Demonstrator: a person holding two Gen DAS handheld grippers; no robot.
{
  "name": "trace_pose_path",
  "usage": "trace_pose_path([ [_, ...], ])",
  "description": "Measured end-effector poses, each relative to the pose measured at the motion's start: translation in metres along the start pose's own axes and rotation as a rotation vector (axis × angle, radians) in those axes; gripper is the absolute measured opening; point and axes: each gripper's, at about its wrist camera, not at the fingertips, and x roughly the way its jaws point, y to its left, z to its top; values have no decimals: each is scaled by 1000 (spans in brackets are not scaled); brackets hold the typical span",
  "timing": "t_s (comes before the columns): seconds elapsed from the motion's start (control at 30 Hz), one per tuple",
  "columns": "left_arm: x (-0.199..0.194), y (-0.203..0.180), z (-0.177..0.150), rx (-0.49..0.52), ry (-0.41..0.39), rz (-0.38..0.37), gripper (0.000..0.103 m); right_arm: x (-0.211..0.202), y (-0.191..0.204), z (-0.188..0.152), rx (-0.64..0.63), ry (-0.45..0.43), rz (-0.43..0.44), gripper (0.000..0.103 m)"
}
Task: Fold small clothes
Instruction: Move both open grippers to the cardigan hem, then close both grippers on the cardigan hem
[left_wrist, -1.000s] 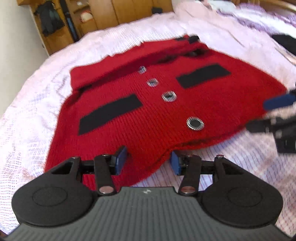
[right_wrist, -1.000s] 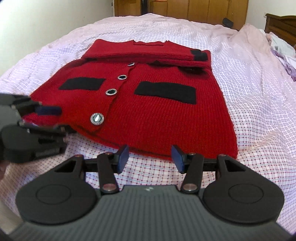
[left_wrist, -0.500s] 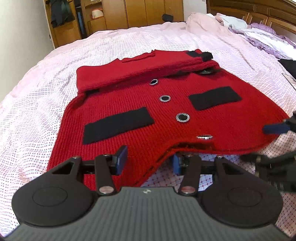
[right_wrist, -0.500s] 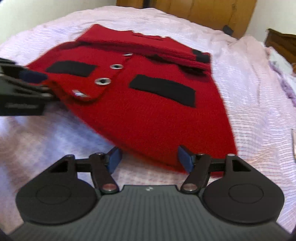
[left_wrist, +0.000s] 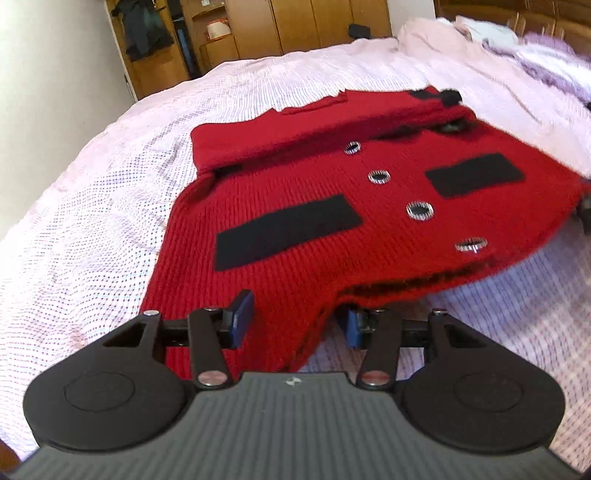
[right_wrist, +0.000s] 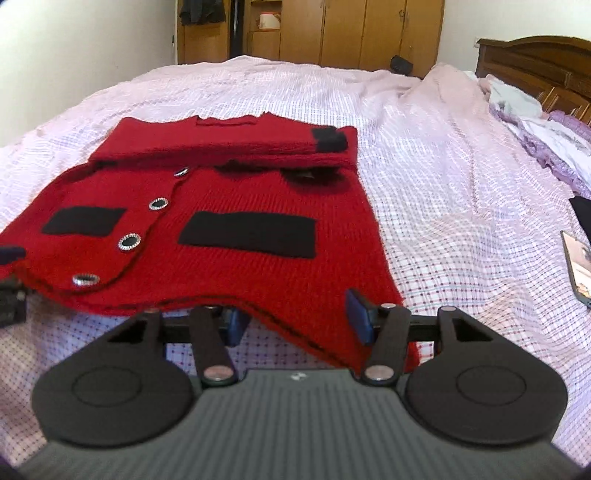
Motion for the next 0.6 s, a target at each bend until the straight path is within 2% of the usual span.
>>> trace_pose_path([
  [0.1, 4, 6, 3, -10, -6, -24, 56, 2, 2, -4, 20, 17, 2, 57],
  [0.23, 13, 13, 2, -56, 26, -58, 56, 4, 4, -8, 33, 5, 10, 58],
  [0.47, 14, 11, 5, -89, 4, -46, 54, 6, -5, -9, 58, -30, 50, 57],
  [0.5, 13, 12, 7, -96, -5, -46, 51, 5, -7, -9, 68, -40, 59, 48],
  [0.6, 11, 13, 13, -94, -34, -45, 48, 4, -11, -4, 96, -65, 73, 34],
])
